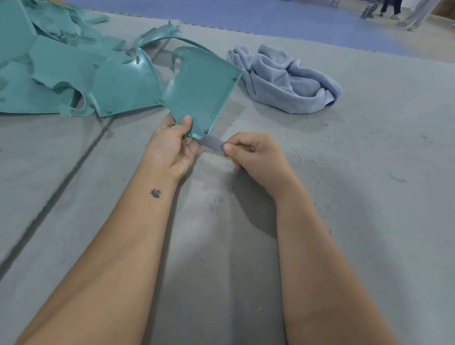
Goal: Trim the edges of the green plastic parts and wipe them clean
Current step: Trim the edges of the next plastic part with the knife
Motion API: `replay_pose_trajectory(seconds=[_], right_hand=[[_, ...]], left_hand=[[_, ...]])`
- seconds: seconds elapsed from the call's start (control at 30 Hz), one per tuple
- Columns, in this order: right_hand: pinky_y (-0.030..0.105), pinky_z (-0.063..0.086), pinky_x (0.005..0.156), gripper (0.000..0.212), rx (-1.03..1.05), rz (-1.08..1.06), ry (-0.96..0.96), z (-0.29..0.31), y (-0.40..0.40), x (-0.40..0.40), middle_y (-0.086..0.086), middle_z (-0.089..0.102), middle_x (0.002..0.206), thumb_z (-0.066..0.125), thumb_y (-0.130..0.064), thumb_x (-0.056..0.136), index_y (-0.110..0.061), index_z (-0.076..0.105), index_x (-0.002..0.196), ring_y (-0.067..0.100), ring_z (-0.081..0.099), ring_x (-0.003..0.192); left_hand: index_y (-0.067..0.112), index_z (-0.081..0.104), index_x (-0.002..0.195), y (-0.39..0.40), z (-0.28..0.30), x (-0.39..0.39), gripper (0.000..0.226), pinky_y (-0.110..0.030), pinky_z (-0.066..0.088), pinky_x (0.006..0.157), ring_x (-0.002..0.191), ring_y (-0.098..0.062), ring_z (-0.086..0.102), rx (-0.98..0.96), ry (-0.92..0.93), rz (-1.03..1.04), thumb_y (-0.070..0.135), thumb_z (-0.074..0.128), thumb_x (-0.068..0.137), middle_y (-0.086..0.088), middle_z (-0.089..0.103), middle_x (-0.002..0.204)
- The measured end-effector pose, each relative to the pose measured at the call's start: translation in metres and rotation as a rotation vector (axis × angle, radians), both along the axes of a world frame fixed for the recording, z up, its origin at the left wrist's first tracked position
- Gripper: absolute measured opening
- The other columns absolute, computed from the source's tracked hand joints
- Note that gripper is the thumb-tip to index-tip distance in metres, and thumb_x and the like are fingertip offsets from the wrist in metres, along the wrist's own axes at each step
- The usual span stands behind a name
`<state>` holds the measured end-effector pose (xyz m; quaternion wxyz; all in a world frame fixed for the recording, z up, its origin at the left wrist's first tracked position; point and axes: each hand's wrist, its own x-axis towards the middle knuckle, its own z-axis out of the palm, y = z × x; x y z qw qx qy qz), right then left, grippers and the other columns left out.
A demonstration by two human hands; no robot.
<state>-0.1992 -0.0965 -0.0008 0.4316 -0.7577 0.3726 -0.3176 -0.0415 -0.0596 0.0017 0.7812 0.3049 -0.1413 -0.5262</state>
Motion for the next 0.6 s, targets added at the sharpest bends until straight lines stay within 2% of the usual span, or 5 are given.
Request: replay_pose_trajectory(seconds=[0.1, 0.33, 0.47, 0.5, 0.6], right_hand=[[0.019, 0.04, 0.058, 0.026, -0.017, -0.093, -0.039, 0.003, 0.002, 0.002, -0.009, 0.052, 0.053, 0.062, -0.018, 0.091, -0.025, 0.064, 0.066, 0.006, 0.046, 0.054], [0.039, 0.03, 0.059, 0.03, -0.087, -0.668, -0.08, 0.003, -0.005, -0.001, 0.014, 0.045, 0.06, 0.05, -0.018, 0.088, -0.006, 0.05, 0.061, 0.018, 0.038, 0.061], [0.031, 0.023, 0.079, 0.038, -0.209, -0.718, 0.295, 0.003, -0.006, 0.003, -0.008, 0.052, 0.082, 0.045, -0.03, 0.096, -0.017, 0.056, 0.063, 0.018, 0.041, 0.091], [0.031, 0.026, 0.081, 0.04, -0.182, -0.69, 0.219, 0.004, -0.005, 0.006, -0.007, 0.056, 0.087, 0.043, -0.033, 0.099, -0.015, 0.065, 0.07, 0.015, 0.045, 0.094], [0.021, 0.041, 0.072, 0.037, 0.124, -0.493, -0.413, 0.015, 0.0, 0.012, -0.012, 0.068, 0.084, 0.042, -0.041, 0.101, -0.025, 0.071, 0.085, 0.0, 0.058, 0.074]], left_hand=[[0.007, 0.059, 0.105, 0.0, 0.001, 0.003, 0.026, -0.029, 0.06, 0.071, 0.075, -0.018, 0.072, 0.008, 0.019, 0.004, -0.004, 0.036, 0.101, -0.006, 0.074, 0.086], [0.015, 0.059, 0.106, 0.001, 0.0, 0.005, 0.027, -0.035, 0.061, 0.068, 0.087, -0.02, 0.07, 0.083, -0.075, 0.043, -0.003, 0.04, 0.1, -0.006, 0.069, 0.103], [0.016, 0.061, 0.103, 0.003, 0.004, 0.002, 0.03, -0.031, 0.06, 0.063, 0.08, -0.017, 0.072, 0.072, -0.113, -0.013, -0.003, 0.039, 0.099, -0.001, 0.074, 0.092], [0.015, 0.062, 0.102, 0.003, 0.005, 0.001, 0.03, -0.029, 0.059, 0.061, 0.077, -0.017, 0.073, 0.067, -0.114, -0.047, -0.003, 0.038, 0.099, -0.001, 0.075, 0.087], [0.013, 0.062, 0.1, 0.005, 0.007, -0.003, 0.031, -0.028, 0.058, 0.059, 0.075, -0.016, 0.073, 0.062, -0.158, -0.159, -0.004, 0.036, 0.099, -0.003, 0.075, 0.085]])
